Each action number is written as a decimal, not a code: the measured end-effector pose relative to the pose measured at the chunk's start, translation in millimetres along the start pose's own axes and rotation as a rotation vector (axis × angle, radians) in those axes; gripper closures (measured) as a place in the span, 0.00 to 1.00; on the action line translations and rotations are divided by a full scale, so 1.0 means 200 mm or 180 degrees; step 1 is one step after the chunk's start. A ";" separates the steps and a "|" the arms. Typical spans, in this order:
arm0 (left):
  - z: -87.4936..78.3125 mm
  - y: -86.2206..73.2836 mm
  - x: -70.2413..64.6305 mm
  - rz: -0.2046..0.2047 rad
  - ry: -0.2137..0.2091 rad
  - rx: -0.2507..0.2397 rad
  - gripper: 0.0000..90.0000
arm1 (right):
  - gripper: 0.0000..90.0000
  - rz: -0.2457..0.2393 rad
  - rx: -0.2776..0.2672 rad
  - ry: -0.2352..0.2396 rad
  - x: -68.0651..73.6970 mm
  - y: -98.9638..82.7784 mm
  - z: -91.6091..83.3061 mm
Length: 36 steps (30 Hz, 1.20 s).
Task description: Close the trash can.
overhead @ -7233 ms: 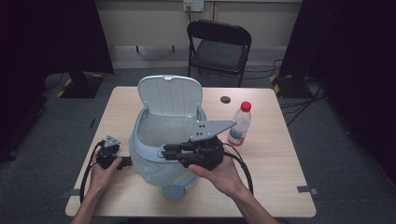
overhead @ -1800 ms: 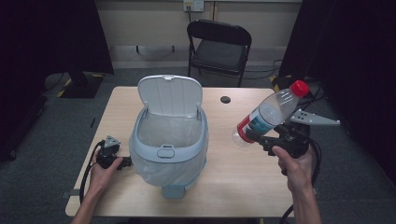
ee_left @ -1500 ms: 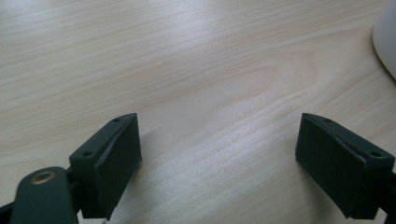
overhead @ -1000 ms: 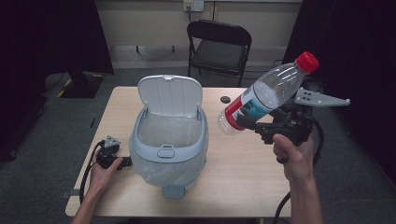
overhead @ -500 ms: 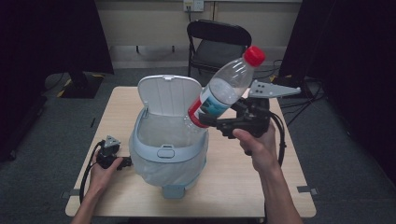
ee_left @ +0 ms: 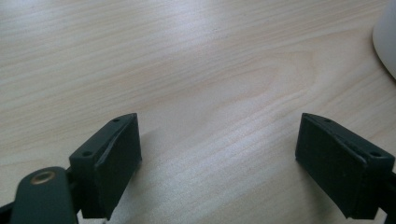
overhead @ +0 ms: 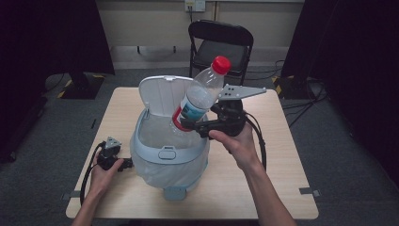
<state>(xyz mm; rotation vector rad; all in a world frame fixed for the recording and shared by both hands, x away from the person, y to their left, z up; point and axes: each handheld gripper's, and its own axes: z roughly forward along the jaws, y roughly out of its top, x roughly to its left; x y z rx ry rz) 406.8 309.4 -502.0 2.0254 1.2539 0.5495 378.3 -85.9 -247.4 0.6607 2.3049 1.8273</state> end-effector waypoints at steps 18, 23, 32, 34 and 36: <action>0.00 0.00 0.00 -0.0002 0.0001 0.0000 0.15 | 0.27 -0.0005 0.0258 -0.0218 -0.05 -0.04 0.04; 0.00 0.00 0.00 -0.0001 0.0001 0.0001 0.15 | 0.24 -0.0057 0.0250 -0.0251 -0.05 -0.03 0.03; 0.00 0.00 0.00 -0.0001 0.0004 0.0000 0.15 | 0.41 -0.0028 -0.0033 -0.0302 -0.08 -0.02 -0.08; 0.00 0.00 0.00 -0.0001 0.0004 0.0002 0.15 | 0.42 -0.0015 -0.0048 -0.0380 -0.10 -0.02 -0.11; 0.00 0.00 0.00 -0.0001 0.0004 0.0002 0.15 | 0.44 0.0003 -0.0050 -0.0444 -0.12 -0.02 -0.13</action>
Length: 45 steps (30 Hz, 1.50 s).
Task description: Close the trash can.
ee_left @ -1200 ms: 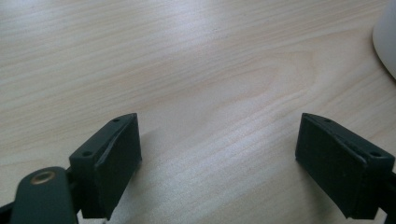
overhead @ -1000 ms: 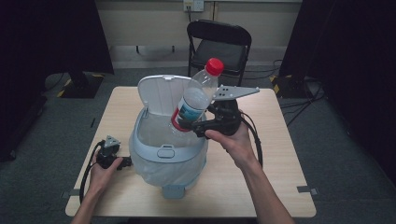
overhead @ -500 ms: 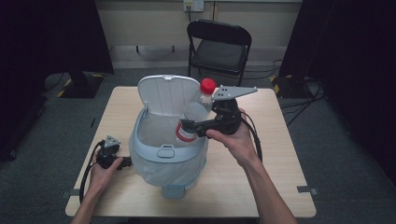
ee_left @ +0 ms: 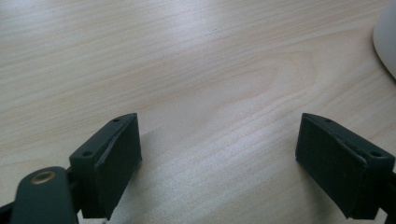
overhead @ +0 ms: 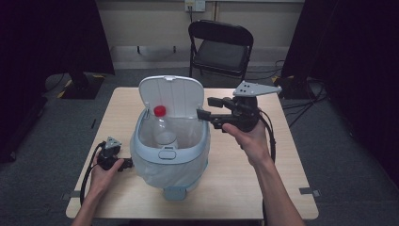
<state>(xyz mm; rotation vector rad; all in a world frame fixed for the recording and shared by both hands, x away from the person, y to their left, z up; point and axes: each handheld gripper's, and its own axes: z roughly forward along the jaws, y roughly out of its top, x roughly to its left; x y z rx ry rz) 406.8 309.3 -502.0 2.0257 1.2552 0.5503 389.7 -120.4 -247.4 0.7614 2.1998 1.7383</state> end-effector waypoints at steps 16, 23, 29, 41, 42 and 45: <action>0.00 0.00 0.00 0.0000 0.0000 0.0000 0.15 | 0.32 0.0227 -0.0010 -0.0585 -0.28 0.07 0.03; 0.00 0.00 0.00 0.0001 0.0000 0.0000 0.15 | 0.30 0.0250 -0.0119 -0.0701 -0.33 0.13 0.09; 0.00 0.00 0.00 -0.0001 0.0000 -0.0001 0.15 | 0.30 0.0305 -0.0071 -0.0666 -0.35 0.11 0.18; 0.00 0.00 0.00 -0.0001 0.0000 -0.0001 0.15 | 0.31 0.0285 -0.0117 -0.0361 -0.31 0.12 0.21; 0.00 0.00 0.00 0.0000 0.0000 0.0000 0.15 | 0.33 0.0275 -0.0104 -0.0348 -0.30 0.13 0.21; 0.00 0.00 0.00 -0.0003 -0.0005 -0.0001 0.15 | 0.33 0.0266 -0.0072 -0.0283 -0.29 0.13 0.20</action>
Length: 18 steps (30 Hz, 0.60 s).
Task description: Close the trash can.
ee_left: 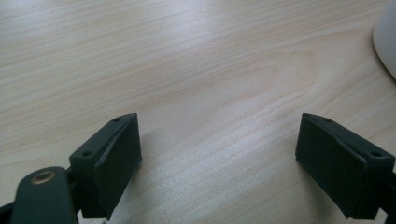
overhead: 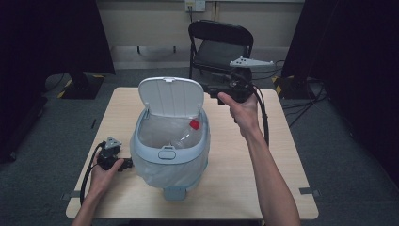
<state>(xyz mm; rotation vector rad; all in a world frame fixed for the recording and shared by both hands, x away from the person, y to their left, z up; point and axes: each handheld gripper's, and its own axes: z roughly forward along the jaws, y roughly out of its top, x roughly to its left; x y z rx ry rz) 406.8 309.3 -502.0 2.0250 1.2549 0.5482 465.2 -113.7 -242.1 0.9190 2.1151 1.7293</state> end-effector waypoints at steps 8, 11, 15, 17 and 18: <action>0.00 0.00 0.00 -0.0001 0.0000 -0.0001 0.15 | 0.33 -0.0135 0.0160 0.0208 0.09 -0.03 0.00; 0.00 0.00 0.00 0.0000 -0.0001 -0.0001 0.15 | 0.33 -0.0176 0.0189 0.0234 0.12 -0.06 -0.01; 0.00 0.00 0.00 0.0000 -0.0003 -0.0001 0.15 | 0.33 -0.0191 0.0203 0.0268 0.15 -0.09 -0.03; 0.00 0.00 0.00 -0.0001 -0.0003 -0.0002 0.15 | 0.33 -0.0206 0.0227 0.0268 0.16 -0.11 -0.04; 0.00 0.00 0.00 0.0000 -0.0003 -0.0001 0.15 | 0.33 -0.0224 0.0233 0.0268 0.17 -0.11 -0.04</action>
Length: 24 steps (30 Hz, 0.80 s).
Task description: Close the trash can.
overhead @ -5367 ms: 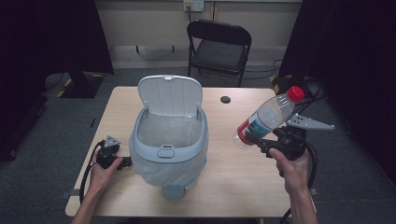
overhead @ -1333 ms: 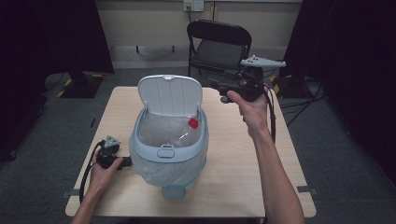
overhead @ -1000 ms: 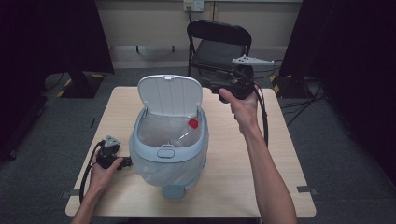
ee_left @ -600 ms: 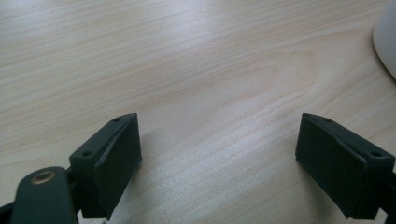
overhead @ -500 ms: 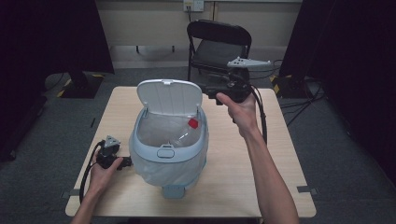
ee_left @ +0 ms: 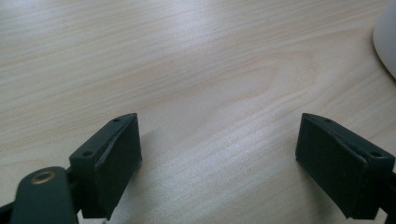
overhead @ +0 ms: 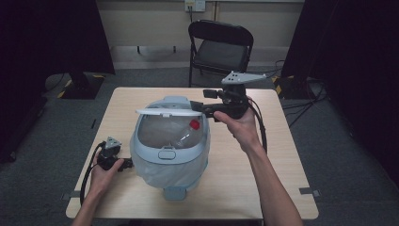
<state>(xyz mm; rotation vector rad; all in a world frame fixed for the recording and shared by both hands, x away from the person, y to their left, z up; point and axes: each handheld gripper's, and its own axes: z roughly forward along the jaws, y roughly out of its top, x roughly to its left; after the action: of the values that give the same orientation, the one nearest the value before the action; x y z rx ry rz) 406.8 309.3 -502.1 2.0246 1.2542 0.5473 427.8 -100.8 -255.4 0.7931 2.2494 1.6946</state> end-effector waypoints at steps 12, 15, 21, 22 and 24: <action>0.00 0.00 0.00 0.0000 0.0001 0.0001 0.15 | 0.29 -0.0153 0.0320 0.0210 0.14 -0.10 0.05; 0.00 0.00 0.00 0.0001 0.0002 0.0001 0.15 | 0.27 -0.0244 0.0324 0.0133 0.18 -0.12 0.06; 0.00 0.00 0.00 0.0000 0.0002 0.0001 0.15 | 0.20 -0.0384 0.0325 0.0079 0.28 -0.14 0.07; 0.00 0.00 0.00 0.0000 0.0002 0.0000 0.15 | 0.20 -0.0412 0.0320 0.0112 0.29 -0.14 0.07; 0.00 0.00 0.00 -0.0001 0.0002 0.0000 0.15 | 0.20 -0.0440 0.0276 0.0128 0.32 -0.15 0.08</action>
<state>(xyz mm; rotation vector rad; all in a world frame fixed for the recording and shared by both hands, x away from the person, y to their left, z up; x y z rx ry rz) 406.7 309.2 -502.1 2.0242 1.2551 0.5480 374.0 -59.2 -279.6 0.6103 2.3591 1.5740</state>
